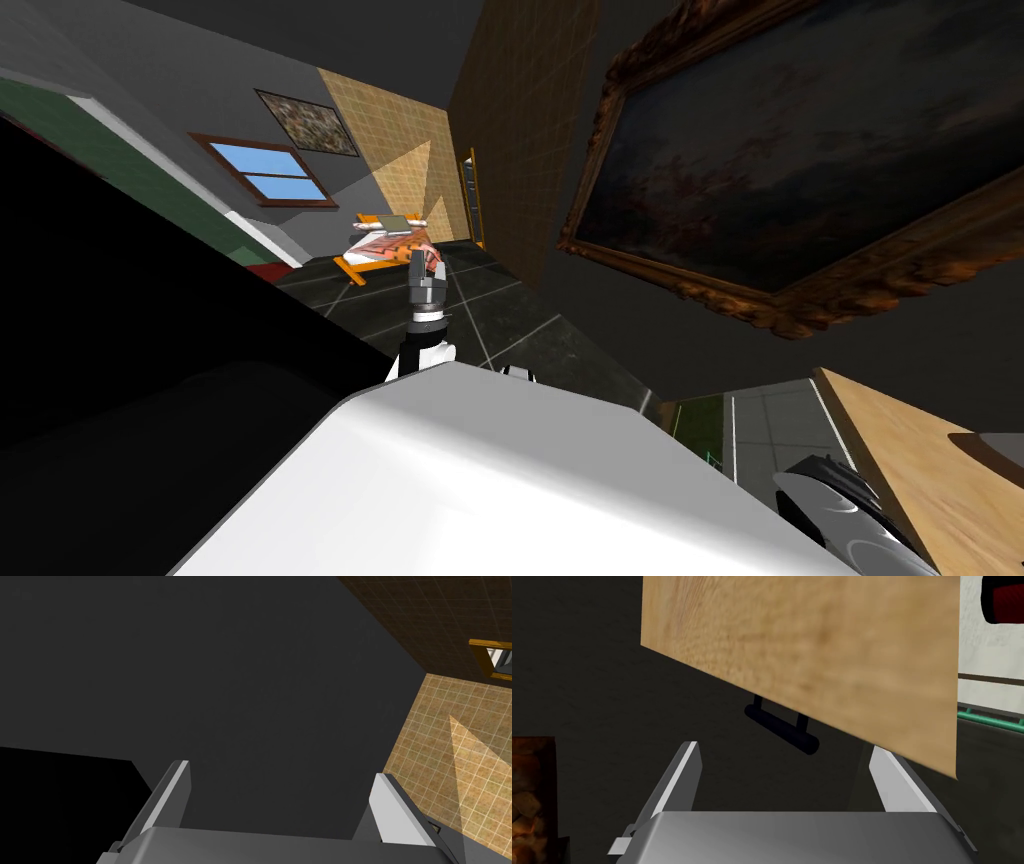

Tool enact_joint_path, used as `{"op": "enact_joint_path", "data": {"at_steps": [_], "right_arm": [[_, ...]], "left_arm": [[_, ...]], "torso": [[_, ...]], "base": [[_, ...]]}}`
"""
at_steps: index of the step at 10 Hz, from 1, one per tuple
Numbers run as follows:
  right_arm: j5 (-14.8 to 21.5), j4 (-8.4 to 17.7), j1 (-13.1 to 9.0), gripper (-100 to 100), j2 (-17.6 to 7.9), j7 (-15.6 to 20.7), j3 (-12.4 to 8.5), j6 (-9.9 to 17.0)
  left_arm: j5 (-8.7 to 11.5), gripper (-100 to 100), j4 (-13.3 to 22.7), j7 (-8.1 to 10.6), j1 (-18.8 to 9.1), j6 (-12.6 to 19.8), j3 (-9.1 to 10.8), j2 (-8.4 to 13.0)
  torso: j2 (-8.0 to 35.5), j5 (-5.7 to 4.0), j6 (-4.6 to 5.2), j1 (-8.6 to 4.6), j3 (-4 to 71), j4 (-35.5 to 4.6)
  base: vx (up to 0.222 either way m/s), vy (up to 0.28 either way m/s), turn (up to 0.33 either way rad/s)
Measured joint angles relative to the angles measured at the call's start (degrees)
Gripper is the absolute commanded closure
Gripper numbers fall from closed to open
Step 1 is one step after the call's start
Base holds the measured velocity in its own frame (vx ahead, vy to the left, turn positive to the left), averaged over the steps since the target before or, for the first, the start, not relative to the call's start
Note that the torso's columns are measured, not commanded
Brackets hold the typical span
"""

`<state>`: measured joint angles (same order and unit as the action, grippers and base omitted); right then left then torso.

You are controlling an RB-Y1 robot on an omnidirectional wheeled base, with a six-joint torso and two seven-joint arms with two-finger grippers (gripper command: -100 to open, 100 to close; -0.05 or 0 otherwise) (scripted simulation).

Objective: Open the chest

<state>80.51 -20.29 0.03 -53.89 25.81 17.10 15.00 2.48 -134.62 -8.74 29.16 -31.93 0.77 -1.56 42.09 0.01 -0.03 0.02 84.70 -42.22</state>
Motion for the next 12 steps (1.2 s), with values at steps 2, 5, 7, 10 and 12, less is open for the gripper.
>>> {"op": "enact_joint_path", "data": {"at_steps": [2,5,7,10,12], "right_arm": [[1.2,-3.1,1.2,100,-0.7,-0.2,1.1,0.2],[2.8,-5.2,1.6,100,-1.2,-1.1,2.1,0.2],[9.4,-3.1,-0.1,100,-1.5,-10.0,6.1,1.1],[6.0,-5.9,1.2,100,-1.7,-5.2,4.2,0.5],[4.7,-7.0,1.7,100,-1.7,-2.7,3.4,0.5]], "left_arm": [[0.0,0,0.0,0.00,0.0,0.0,0.01,0.0],[0.0,0,0.0,0.00,0.0,0.0,0.00,0.0],[0.0,0,0.0,0.00,0.0,0.0,0.00,0.0],[0.0,0,0.0,0.00,0.0,0.0,0.00,0.0],[0.0,0,0.0,0.00,0.0,0.0,0.00,0.0]], "torso": [[-0.2,0.19,0.12,0.11,0.1,0.0],[0.2,0.14,-0.32,-0.05,-0.1,-0.2],[0.2,0.13,-0.07,0.01,-0.1,-0.1],[0.1,0.16,-0.32,-0.02,-0.1,-0.1],[0.0,0.18,-0.24,0.00,0.0,-0.1]], "base": [[0.153,0.022,-0.305],[0.094,0.018,-0.196],[0.053,0.013,-0.043],[-0.007,-0.001,0.006],[0.034,0.009,-0.112]]}}
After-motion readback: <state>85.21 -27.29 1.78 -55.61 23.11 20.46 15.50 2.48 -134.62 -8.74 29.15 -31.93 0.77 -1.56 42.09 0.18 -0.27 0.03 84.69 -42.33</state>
